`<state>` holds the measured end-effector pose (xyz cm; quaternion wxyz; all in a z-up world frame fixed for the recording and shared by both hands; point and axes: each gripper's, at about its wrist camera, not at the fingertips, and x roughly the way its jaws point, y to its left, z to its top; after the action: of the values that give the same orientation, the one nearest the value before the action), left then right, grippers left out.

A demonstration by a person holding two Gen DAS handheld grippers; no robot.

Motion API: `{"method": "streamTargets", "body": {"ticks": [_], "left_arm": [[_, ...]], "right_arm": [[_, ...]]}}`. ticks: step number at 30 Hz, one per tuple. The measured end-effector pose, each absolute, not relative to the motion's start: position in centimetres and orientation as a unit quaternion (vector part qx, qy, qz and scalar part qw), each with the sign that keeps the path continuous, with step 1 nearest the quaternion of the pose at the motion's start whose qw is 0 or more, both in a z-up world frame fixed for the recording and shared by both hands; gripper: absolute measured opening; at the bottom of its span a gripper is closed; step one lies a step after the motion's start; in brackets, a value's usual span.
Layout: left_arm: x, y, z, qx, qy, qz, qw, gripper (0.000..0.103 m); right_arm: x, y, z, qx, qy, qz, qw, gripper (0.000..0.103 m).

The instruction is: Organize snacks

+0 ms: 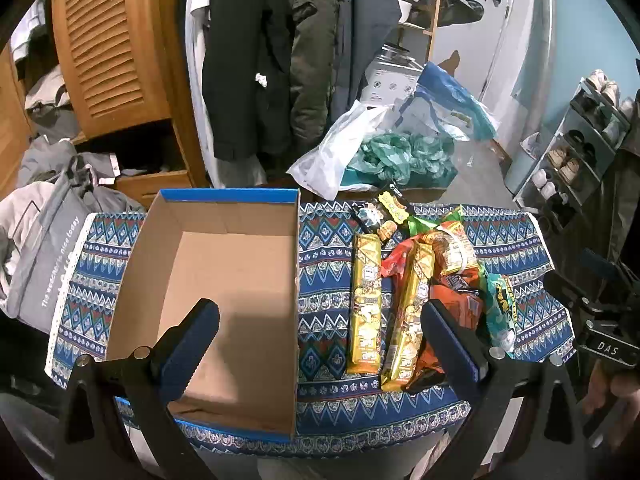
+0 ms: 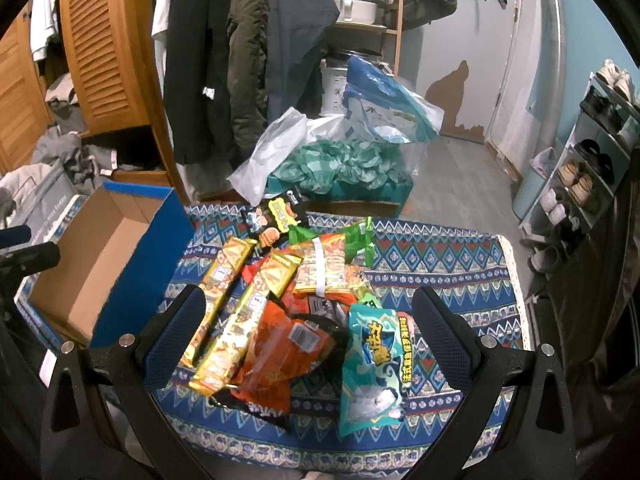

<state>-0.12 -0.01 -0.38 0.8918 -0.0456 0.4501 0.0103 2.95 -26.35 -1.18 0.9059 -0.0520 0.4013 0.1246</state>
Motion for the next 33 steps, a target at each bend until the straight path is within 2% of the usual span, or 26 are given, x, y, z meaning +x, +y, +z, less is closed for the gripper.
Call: {"method": "streamTargets", "body": {"ticks": [17, 33], "left_arm": [[0.4, -0.8, -0.9, -0.032, 0.453, 0.011, 0.891, 0.102], [4.0, -5.4, -6.5, -0.018, 0.531, -0.021, 0.847, 0.102]], "right_arm": [[3.0, -27.7, -2.2, -0.055, 0.411, 0.114, 0.903, 0.101], [6.3, -32.3, -8.5, -0.041, 0.503, 0.085, 0.859, 0.101]]}}
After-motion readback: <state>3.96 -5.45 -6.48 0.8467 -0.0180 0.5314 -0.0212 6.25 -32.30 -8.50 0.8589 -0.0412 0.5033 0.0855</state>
